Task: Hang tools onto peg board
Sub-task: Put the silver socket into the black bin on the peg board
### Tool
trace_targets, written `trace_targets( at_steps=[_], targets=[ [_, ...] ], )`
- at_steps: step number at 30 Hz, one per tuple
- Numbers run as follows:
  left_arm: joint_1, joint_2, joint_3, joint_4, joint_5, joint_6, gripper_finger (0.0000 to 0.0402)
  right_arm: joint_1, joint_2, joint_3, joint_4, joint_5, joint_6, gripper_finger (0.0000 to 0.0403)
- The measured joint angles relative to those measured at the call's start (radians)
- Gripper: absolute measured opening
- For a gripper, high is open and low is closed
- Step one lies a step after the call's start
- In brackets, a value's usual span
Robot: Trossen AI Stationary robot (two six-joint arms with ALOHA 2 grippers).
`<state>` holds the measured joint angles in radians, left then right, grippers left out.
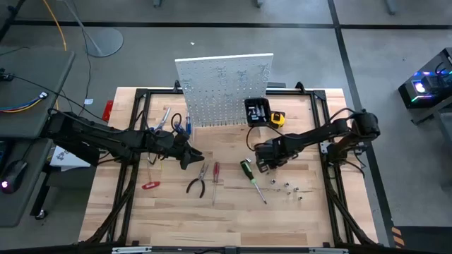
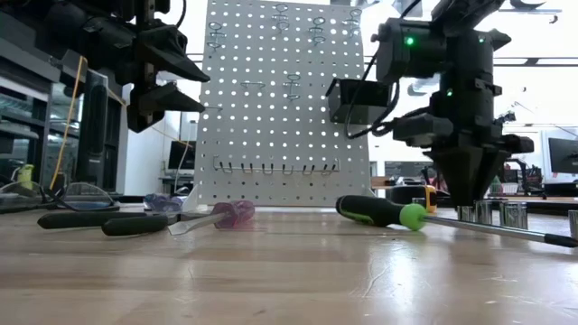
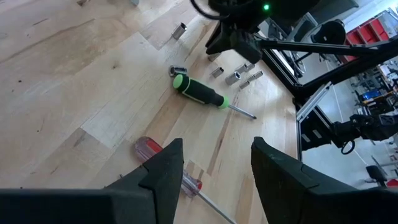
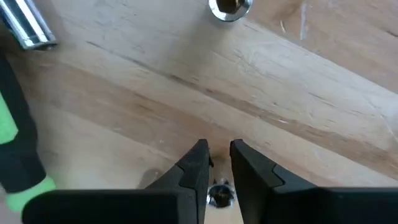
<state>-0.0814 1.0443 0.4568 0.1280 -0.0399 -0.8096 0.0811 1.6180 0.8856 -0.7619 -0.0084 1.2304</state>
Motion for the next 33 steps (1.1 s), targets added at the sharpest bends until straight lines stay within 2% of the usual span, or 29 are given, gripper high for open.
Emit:
trace_targets(
  at_steps=[8, 17, 20, 26, 33],
  targets=[
    [0.0, 0.0, 0.0, -0.001, 0.0, 0.002, 0.0172, 0.013, -0.089, 0.001, -0.018, 0.035, 0.027, 0.0072],
    [0.0, 0.0, 0.0, -0.002, -0.001, 0.002, 0.0172, 0.075, -0.093, 0.002, -0.027, 0.033, 0.058, 0.0185],
    [0.0, 0.0, 0.0, -0.003, -0.001, 0.002, 0.0172, 0.077, -0.093, 0.002, -0.034, 0.041, 0.075, 0.0206],
    [0.0, 0.0, 0.0, -0.002, -0.002, 0.002, 0.0172, 0.069, -0.085, 0.002, -0.034, 0.053, 0.073, 0.0211],
    [0.0, 0.0, 0.0, -0.003, -0.001, 0.0, 0.0172, 0.07, 0.001, 0.002, -0.032, 0.0, 0.071, 0.0211]
  ],
)
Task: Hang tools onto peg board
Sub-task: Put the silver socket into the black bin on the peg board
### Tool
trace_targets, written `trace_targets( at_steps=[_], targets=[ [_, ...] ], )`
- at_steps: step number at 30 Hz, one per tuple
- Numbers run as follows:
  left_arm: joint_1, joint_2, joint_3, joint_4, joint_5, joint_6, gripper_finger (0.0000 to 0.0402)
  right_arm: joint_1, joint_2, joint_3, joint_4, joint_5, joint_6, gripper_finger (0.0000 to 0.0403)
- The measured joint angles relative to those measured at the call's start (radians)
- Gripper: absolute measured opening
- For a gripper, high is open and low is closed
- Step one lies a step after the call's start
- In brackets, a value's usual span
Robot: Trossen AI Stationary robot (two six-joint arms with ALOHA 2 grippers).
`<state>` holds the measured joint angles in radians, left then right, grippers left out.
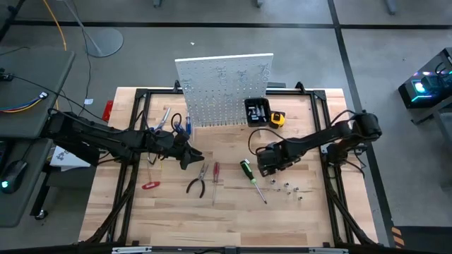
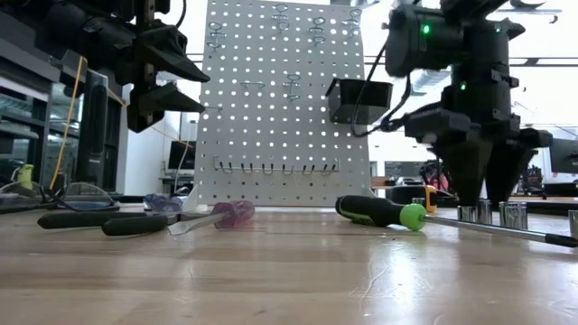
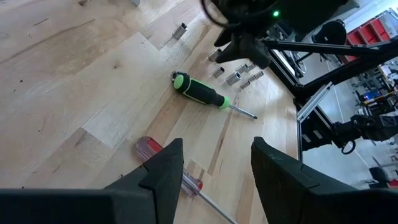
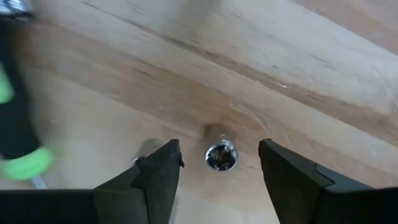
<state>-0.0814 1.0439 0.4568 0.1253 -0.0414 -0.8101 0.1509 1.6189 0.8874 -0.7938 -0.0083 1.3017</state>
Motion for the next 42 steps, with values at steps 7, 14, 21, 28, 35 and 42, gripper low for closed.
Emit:
trace_targets(
  at_steps=[7, 14, 21, 28, 35, 42],
  targets=[
    [0.0, 0.0, 0.0, 0.0, 0.0, 0.001, 0.0172, -0.002, 0.059, 0.001, 0.01, 0.028, -0.001, 0.0166],
    [0.0, 0.0, 0.0, 0.0, 0.001, 0.001, 0.0172, 0.01, -0.011, 0.041, -0.07, 0.018, -0.074, 0.0042],
    [0.0, 0.0, 0.0, -0.001, 0.001, 0.001, 0.0172, 0.024, -0.22, 0.302, -0.352, 0.2, -0.136, 0.0044],
    [0.0, 0.0, 0.0, -0.002, 0.0, 0.001, 0.0172, -0.068, -0.321, 0.528, -0.232, 0.626, -0.316, 0.0044],
    [0.0, 0.0, 0.0, -0.001, -0.011, 0.001, 0.0172, -0.26, -0.265, 0.531, -0.132, 0.523, -0.532, 0.009],
    [0.0, 0.0, 0.0, -0.001, -0.012, 0.001, 0.0172, -0.346, -0.21, 0.531, -0.085, 0.416, -0.611, 0.0189]
  ],
)
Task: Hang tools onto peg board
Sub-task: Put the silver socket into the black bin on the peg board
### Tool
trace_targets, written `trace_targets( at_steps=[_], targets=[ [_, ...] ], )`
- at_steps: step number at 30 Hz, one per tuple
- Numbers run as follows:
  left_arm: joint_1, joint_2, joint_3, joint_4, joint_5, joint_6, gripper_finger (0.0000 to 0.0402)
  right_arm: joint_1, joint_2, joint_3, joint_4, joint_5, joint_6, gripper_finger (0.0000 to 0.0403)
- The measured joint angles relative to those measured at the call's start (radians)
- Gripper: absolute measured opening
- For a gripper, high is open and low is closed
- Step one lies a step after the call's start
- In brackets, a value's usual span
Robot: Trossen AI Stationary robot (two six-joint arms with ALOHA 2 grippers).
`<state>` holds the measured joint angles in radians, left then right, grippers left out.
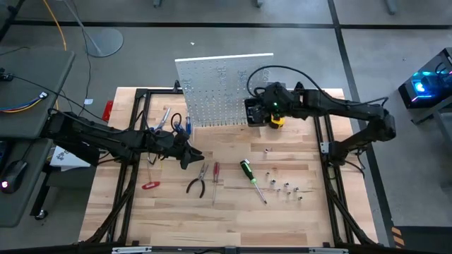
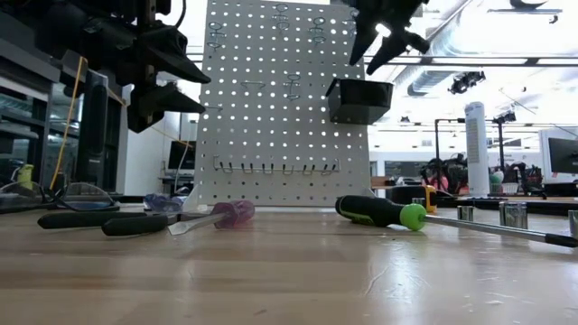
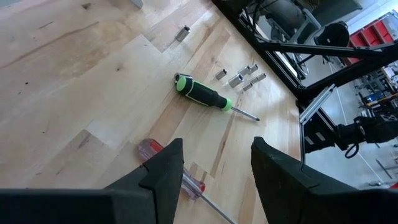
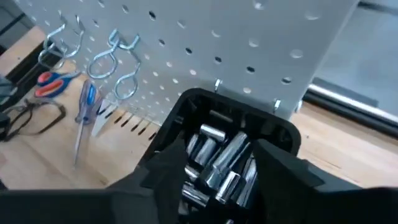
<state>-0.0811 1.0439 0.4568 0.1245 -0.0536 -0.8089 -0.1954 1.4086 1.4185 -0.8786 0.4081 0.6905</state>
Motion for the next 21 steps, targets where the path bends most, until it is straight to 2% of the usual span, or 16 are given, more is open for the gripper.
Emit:
trace_targets(
  at_steps=[3, 6, 10, 12, 16, 21],
  targets=[
    [0.0, 0.0, 0.0, 0.0, 0.0, -0.001, 0.0172, 0.008, -0.01, 0.0, -0.024, -0.121, -0.017, 0.0208],
    [0.0, 0.0, 0.0, -0.001, 0.0, 0.0, 0.0172, 0.072, -0.025, 0.0, -0.096, -0.224, -0.011, 0.0211],
    [0.0, 0.0, 0.0, -0.001, 0.0, -0.001, 0.0172, 0.212, -0.012, -0.006, -0.251, -0.265, 0.092, 0.021],
    [0.0, 0.0, 0.0, -0.001, -0.001, 0.0, 0.0172, 0.27, 0.002, -0.039, -0.27, -0.282, 0.166, 0.021],
    [0.0, 0.0, 0.0, -0.002, -0.004, -0.001, 0.0172, 0.318, 0.042, -0.183, -0.148, -0.301, 0.292, 0.021],
    [0.0, 0.0, 0.0, -0.002, -0.004, -0.01, 0.0172, 0.281, 0.133, -0.366, 0.054, -0.276, 0.393, 0.021]
  ],
)
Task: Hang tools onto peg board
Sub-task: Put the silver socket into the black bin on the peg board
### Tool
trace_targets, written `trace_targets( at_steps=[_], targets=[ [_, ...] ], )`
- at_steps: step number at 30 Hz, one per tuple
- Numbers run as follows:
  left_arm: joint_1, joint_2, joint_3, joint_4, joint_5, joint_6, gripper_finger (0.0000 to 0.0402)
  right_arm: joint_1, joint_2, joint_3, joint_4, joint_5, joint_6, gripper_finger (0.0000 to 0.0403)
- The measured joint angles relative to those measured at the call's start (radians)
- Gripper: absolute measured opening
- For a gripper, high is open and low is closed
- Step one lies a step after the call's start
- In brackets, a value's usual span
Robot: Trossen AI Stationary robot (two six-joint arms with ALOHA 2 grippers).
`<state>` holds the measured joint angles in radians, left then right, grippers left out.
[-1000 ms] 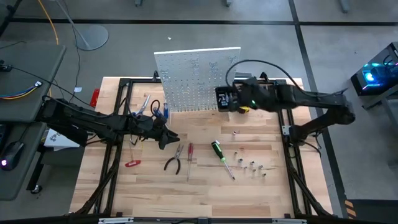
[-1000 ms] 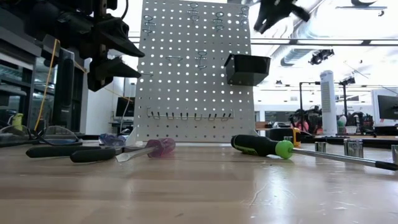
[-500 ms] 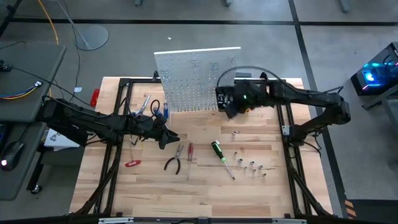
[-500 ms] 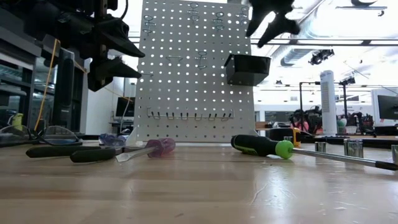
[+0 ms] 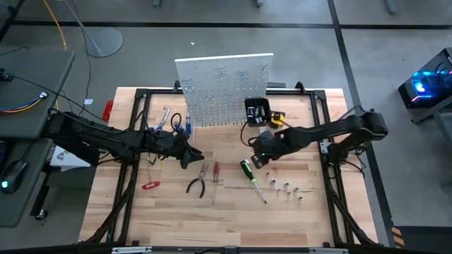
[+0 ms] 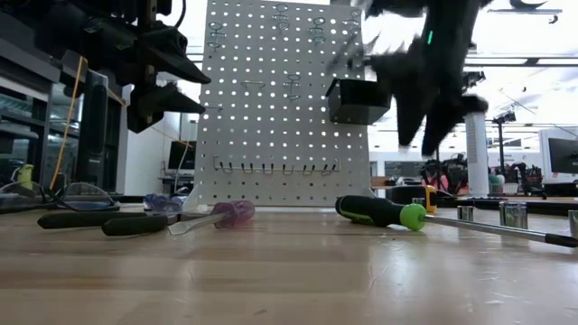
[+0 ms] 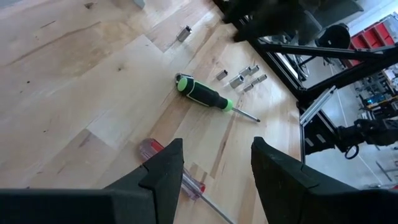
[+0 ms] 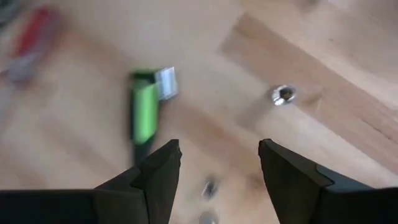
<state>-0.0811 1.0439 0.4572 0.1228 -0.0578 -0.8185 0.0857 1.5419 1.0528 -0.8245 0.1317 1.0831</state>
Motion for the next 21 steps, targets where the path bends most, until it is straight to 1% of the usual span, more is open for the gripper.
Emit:
trace_targets(
  at_steps=[3, 6, 8, 12, 18, 21],
  targets=[
    [0.0, 0.0, 0.0, 0.001, 0.0, 0.0, 0.0172, -0.034, 0.056, -0.052, 0.044, 0.046, 0.075, 0.021],
    [0.0, 0.0, 0.0, 0.001, 0.001, 0.0, 0.0172, -0.057, 0.095, -0.065, 0.062, 0.109, 0.097, 0.021],
    [0.0, 0.0, 0.0, 0.001, 0.001, 0.0, 0.0172, -0.068, 0.116, -0.068, 0.07, 0.133, 0.102, 0.021],
    [0.0, 0.0, 0.0, 0.002, 0.002, -0.001, 0.0172, -0.081, 0.161, -0.068, 0.101, 0.099, 0.085, 0.021],
    [0.0, 0.0, 0.0, 0.001, 0.001, 0.0, 0.0172, -0.078, 0.239, -0.069, 0.102, 0.092, 0.087, 0.0209],
    [0.0, 0.0, 0.0, 0.001, 0.001, 0.0, 0.0172, -0.078, 0.256, -0.066, 0.108, 0.083, 0.085, 0.0185]
  ],
)
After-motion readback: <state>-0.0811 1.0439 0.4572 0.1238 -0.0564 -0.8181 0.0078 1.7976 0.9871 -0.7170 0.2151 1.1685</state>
